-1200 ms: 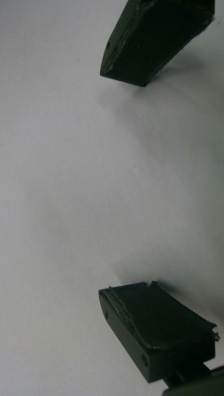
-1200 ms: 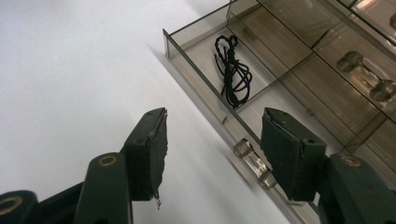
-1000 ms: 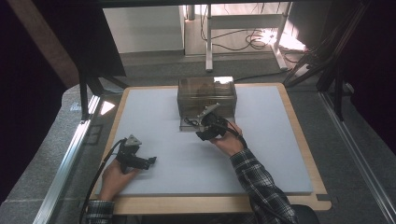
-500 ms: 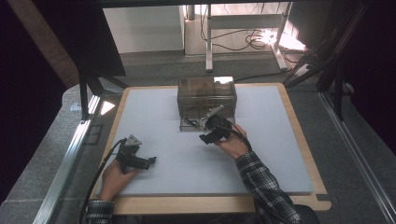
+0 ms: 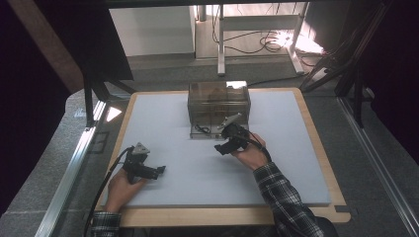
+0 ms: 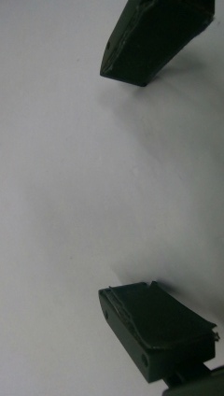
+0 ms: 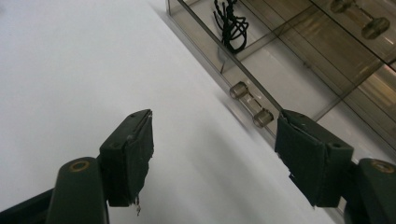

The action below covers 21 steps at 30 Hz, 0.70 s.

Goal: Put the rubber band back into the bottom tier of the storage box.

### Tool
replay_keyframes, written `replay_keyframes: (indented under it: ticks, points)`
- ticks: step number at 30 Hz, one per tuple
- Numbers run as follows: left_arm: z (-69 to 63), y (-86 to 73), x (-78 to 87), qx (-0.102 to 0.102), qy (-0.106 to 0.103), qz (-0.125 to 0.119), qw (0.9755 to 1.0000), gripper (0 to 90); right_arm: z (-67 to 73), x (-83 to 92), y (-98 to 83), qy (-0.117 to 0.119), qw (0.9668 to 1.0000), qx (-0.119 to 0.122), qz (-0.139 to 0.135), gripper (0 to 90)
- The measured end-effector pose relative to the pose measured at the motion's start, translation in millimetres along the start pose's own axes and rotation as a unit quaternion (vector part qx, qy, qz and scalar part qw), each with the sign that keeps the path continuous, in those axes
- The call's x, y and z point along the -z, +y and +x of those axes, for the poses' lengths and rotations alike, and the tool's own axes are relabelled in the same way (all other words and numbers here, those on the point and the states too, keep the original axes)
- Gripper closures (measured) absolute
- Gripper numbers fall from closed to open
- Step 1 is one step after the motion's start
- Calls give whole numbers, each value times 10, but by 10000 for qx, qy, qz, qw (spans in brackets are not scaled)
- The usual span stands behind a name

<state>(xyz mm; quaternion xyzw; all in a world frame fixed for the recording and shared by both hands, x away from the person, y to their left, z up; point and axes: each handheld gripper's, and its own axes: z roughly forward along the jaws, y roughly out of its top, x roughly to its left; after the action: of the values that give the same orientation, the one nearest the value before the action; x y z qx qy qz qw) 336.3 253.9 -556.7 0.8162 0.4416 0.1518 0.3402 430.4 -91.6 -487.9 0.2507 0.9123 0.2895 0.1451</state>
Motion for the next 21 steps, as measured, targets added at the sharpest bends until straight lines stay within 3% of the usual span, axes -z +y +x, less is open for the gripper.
replay_keyframes:
  ticks: [9, 21]
  points:
    - [0, 0, 0, -1, 1, -1, 10000, 0, -28, 39, -71, 34, 10000, -60, 32, 233]
    - [0, 0, 0, 1, -2, -3, 10000, 0, -66, 143, -147, 49, 9997, -224, -124, 122]
